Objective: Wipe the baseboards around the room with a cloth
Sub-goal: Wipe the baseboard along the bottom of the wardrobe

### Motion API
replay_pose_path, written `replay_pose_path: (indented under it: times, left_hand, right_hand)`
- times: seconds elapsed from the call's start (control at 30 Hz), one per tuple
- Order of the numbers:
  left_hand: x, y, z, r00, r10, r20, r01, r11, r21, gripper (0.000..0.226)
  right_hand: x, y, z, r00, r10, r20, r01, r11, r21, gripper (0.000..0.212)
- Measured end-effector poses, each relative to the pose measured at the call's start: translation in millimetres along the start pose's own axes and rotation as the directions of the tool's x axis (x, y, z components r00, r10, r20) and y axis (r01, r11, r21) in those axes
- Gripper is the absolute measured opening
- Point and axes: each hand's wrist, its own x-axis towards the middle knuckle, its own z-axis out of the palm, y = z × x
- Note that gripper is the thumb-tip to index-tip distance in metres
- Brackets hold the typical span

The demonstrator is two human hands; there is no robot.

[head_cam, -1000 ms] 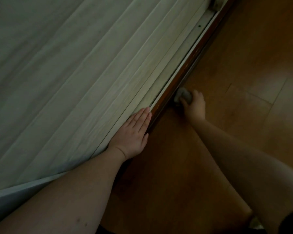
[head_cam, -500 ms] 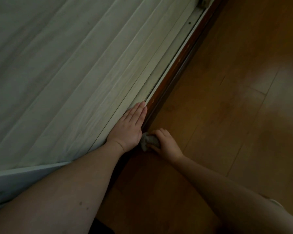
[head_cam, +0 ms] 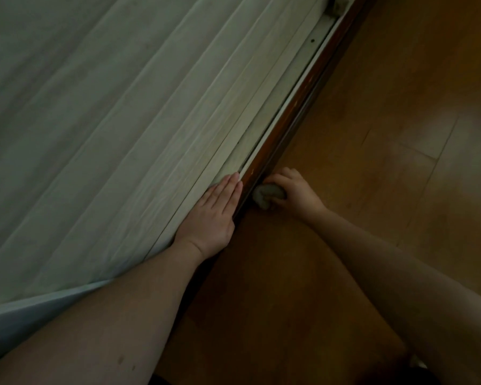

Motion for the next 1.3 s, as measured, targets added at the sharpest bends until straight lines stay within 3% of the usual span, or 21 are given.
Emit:
replay_pose_path:
  times: [0.13, 0.23, 0.37, 0.5, 0.57, 0.73, 0.9, 1.23, 1.3]
  left_hand:
    - [1, 0, 0, 1.000, 0.006, -0.013, -0.006, 1.000, -0.024, 0.069]
    - [1, 0, 0, 1.000, 0.000, 0.001, 0.000, 1.000, -0.023, 0.069]
    - [1, 0, 0, 1.000, -0.007, 0.019, 0.007, 1.000, -0.005, 0.070]
    - [0, 0, -2, 1.000, -0.008, 0.022, 0.008, 1.000, -0.004, 0.068]
    - [0, 0, -2, 1.000, -0.002, 0.015, 0.002, 1.000, 0.000, 0.067]
    - [1, 2, -3, 1.000, -0.003, 0.010, 0.003, 1.000, 0.000, 0.070]
    - [1, 3, -5, 1.000, -0.002, -0.004, 0.002, 1.000, 0.012, 0.072]
    - [1, 2, -3, 1.000, -0.003, 0.019, 0.003, 1.000, 0.008, 0.076]
    - [1, 1, -2, 1.000, 0.001, 0.018, -0.001, 1.000, 0.013, 0.075]
  right_hand:
    - [30, 23, -31, 0.998, 0.056, 0.038, -0.053, 0.995, -0.085, 0.044]
    - [51, 41, -48, 0.985, 0.168, -0.031, -0.170, 0.979, -0.108, 0.042]
    - [67, 57, -62, 0.905, 0.364, -0.222, -0.366, 0.930, 0.034, 0.035]
    - [58, 49, -62, 0.805, 0.439, -0.398, -0.371, 0.897, 0.238, 0.038]
    - [42, 38, -56, 0.822, 0.391, -0.414, -0.309, 0.917, 0.253, 0.040]
    - [-10, 0, -19, 0.937, 0.167, -0.306, -0.115, 0.977, 0.180, 0.041]
    - [-30, -42, 25, 0.980, -0.043, -0.192, 0.048, 0.999, 0.020, 0.045]
    - [-17, -42, 28, 0.965, -0.100, -0.244, 0.088, 0.994, -0.060, 0.047]
    - [-6, -29, 17, 0.958, -0.010, -0.285, 0.002, 1.000, -0.030, 0.048]
